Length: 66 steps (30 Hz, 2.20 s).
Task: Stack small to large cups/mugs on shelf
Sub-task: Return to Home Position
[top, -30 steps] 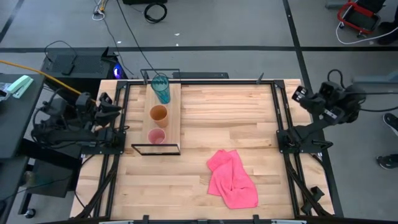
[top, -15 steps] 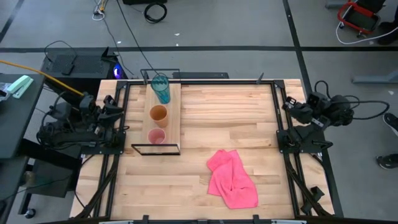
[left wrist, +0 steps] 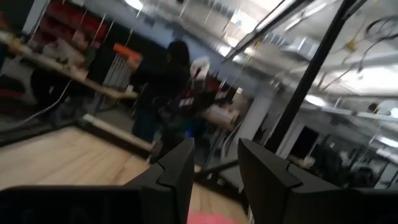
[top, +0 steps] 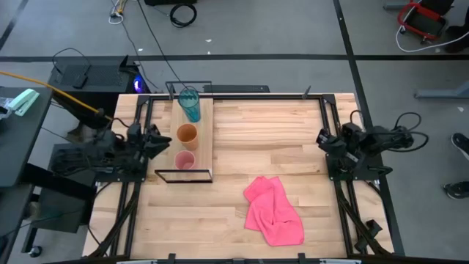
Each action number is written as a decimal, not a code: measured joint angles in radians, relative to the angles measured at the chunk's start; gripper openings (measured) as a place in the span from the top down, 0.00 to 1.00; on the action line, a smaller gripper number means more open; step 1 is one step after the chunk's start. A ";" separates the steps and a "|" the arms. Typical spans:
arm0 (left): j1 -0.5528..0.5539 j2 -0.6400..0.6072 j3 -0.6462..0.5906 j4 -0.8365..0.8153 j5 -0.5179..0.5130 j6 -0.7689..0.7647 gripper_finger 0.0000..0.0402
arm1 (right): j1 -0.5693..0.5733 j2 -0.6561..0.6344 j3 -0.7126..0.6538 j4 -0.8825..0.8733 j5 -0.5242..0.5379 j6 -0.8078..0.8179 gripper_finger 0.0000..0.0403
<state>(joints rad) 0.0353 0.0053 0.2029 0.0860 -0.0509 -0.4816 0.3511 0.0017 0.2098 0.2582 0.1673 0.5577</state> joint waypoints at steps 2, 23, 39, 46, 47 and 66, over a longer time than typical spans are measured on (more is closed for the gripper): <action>0.000 -0.002 -0.028 0.060 0.000 -0.001 0.67 | 0.000 0.000 -0.026 0.004 0.000 0.019 0.97; 0.000 0.000 -0.062 -0.093 0.000 -0.004 0.67 | 0.000 0.000 -0.203 0.059 0.000 0.064 0.96; 0.000 0.001 -0.132 -0.021 -0.040 0.213 0.65 | 0.000 0.000 -0.203 0.024 0.000 0.016 0.96; 0.000 0.001 -0.132 -0.022 -0.092 0.343 0.67 | 0.000 0.000 -0.202 0.018 0.004 -0.042 0.96; 0.000 0.001 -0.132 -0.026 -0.114 0.352 0.67 | 0.000 0.000 -0.202 0.018 0.004 -0.058 0.96; 0.005 0.001 -0.132 -0.079 -0.514 0.454 0.65 | 0.000 0.000 -0.202 -0.063 0.009 -0.148 0.97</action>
<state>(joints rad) 0.0398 0.0063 0.0711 0.0070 -0.5646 -0.0275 0.3511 0.0021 0.0082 0.1947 0.1761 0.4094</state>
